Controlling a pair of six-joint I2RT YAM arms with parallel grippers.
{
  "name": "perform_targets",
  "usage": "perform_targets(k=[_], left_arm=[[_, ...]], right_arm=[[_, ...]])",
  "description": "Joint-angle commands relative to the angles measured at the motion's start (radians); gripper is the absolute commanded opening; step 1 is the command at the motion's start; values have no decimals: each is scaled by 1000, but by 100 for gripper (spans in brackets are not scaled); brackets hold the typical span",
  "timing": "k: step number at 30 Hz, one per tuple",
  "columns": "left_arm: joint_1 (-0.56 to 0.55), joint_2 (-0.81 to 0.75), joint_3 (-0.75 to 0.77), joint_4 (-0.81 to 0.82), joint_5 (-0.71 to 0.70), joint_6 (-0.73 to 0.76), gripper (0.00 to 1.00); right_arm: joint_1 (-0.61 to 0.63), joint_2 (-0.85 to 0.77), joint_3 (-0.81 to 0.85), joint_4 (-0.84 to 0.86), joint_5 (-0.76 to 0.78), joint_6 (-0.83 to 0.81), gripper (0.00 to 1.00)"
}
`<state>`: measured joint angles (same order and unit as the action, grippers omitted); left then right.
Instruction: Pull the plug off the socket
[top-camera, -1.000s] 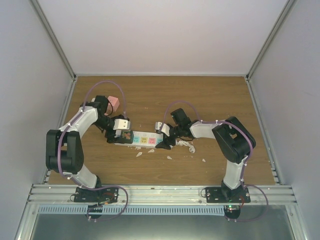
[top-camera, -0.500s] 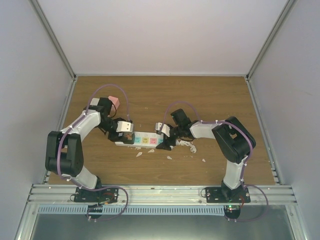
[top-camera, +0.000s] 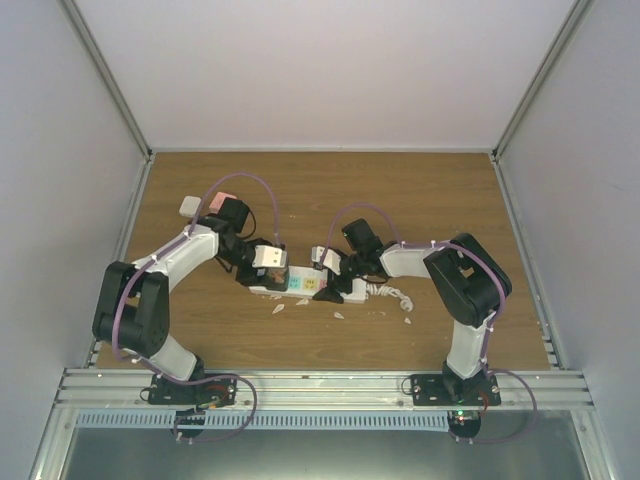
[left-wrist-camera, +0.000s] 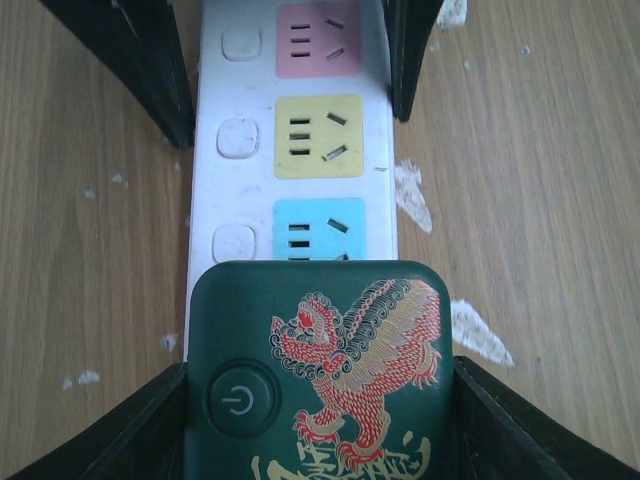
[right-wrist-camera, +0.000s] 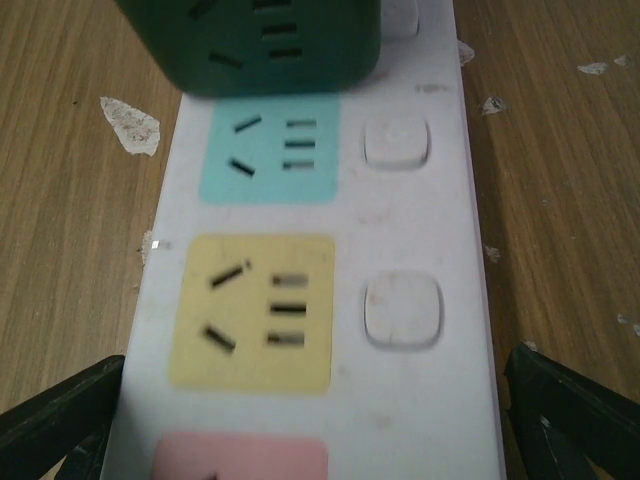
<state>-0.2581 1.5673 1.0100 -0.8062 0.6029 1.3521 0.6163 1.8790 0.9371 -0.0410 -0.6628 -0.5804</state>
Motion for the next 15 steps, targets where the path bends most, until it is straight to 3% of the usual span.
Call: perform_targets(k=[1, 8, 15], left_arm=[[-79, 14, -14, 87, 40, -99, 46], [-145, 29, -2, 135, 65, -180, 45], [-163, 51, -1, 144, 36, -199, 49]], right_arm=[[11, -31, -8, 2, -9, -8, 100], [12, -31, -14, 13, -13, -11, 99], [14, -44, -33, 18, -5, -34, 89]])
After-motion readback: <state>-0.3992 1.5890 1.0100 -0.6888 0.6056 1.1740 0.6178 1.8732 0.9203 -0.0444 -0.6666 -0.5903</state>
